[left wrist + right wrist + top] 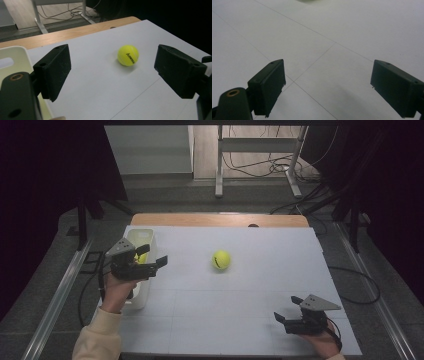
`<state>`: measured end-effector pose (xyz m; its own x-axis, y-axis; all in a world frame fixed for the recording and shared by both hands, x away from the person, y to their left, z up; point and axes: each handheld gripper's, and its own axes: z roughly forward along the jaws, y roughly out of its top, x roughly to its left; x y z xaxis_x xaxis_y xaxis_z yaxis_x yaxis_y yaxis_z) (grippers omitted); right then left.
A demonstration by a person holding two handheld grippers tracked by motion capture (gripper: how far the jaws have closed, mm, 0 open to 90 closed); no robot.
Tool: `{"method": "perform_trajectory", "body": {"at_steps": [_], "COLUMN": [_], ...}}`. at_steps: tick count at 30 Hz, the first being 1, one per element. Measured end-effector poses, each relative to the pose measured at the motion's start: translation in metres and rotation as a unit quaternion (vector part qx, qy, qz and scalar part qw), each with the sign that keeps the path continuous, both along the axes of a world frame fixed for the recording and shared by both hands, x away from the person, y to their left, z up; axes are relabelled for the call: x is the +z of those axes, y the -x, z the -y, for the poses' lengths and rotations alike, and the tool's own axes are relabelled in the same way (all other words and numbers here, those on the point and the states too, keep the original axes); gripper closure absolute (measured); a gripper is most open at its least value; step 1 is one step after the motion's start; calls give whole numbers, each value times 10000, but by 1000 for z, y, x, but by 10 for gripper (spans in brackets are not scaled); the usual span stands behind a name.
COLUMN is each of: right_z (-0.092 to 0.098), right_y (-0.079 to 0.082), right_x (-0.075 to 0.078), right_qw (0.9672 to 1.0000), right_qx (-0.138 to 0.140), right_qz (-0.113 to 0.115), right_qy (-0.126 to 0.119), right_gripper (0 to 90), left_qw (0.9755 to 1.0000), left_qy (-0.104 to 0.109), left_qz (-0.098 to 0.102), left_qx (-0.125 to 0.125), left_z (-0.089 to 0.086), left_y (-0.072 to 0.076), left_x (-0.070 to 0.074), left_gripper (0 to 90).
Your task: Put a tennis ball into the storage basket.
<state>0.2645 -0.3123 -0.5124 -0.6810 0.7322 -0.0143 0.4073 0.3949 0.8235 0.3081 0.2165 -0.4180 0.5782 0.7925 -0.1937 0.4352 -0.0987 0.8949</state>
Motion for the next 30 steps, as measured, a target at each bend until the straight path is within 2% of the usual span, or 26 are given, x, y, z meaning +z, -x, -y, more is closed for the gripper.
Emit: {"method": "perform_trajectory", "body": {"at_steps": [19,30], "right_z": [0,0], "right_y": [0,0], "right_x": [0,0], "right_qw": [10000,10000], "right_qx": [-13,-23], "right_qz": [-13,-10], "right_qy": [-7,-1], "right_gripper": [130,130], "left_qw": [9992,9986], "left_qy": [-73,-152], "left_qz": [-47,-86], "left_qx": [-385,-493], "left_z": [33,44], "left_y": [-5,-7], "left_x": [-3,-5], "left_gripper": [148,147]}}
